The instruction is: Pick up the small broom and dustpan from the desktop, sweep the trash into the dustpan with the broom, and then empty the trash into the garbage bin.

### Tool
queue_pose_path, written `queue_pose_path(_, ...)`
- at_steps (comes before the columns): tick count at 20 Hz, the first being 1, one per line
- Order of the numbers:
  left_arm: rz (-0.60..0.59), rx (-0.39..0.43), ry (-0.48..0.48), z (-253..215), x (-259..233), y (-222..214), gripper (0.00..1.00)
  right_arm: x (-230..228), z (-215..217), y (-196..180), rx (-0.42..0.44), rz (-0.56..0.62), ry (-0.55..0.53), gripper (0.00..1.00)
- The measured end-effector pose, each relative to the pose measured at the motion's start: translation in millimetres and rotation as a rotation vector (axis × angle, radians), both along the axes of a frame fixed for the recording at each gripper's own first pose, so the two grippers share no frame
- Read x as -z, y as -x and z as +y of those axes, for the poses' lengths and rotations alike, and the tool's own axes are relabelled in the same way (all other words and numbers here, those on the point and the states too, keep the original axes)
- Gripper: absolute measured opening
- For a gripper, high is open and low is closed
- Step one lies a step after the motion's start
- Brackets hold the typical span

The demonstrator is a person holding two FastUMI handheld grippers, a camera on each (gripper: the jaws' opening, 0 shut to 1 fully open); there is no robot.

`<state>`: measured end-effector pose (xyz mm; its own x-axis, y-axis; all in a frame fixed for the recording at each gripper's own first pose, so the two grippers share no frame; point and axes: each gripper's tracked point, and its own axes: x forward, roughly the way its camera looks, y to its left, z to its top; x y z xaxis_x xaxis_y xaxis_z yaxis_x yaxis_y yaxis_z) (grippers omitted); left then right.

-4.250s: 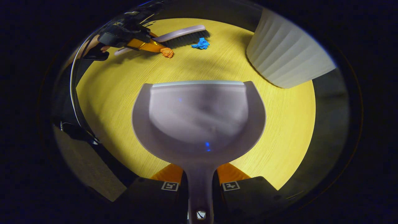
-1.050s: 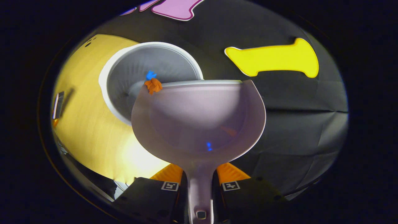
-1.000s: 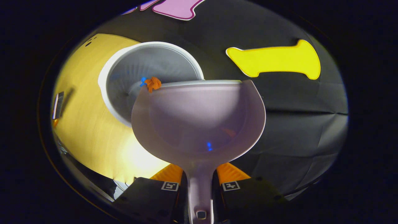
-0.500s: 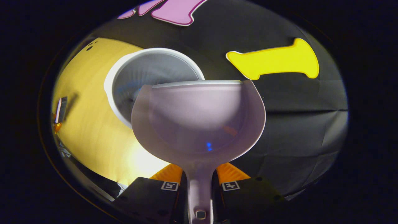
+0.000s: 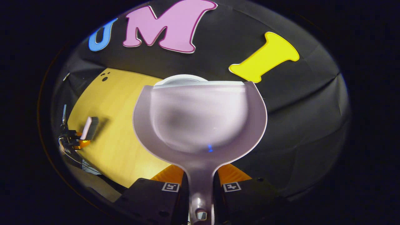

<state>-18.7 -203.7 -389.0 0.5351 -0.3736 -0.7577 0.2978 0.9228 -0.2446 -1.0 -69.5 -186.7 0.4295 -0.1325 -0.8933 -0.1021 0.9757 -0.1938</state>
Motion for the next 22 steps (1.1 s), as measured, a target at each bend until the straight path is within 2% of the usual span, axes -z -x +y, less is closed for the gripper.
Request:
queue_pose_path(3,0.004,0.002,-0.019,2,-2,0,0.24,19,53,29,-0.027,-0.01,-0.111,0.33)
queue_pose_path(5,0.004,0.001,-0.03,2,-2,0,0.24,35,87,52,-0.036,0.01,-0.176,0.35)
queue_pose_path(9,0.007,-0.003,-0.043,3,-2,1,0.22,79,132,97,-0.04,0.089,-0.242,0.35)
queue_pose_path(13,0.01,-0.007,-0.058,3,-1,1,0.24,118,164,128,-0.032,0.12,-0.313,0.35)
queue_pose_path(15,0.014,-0.011,-0.065,3,-1,2,0.24,147,173,136,-0.038,0.14,-0.314,0.35)
queue_pose_path(16,0.019,-0.011,-0.067,3,1,1,0.24,157,178,140,-0.048,0.145,-0.308,0.39)
queue_pose_path(17,0.026,-0.012,-0.076,4,4,2,0.24,168,181,142,-0.047,0.159,-0.301,0.35)
queue_pose_path(22,0.072,-0.031,-0.105,3,21,7,0.24,214,202,154,-0.036,0.212,-0.311,0.35)
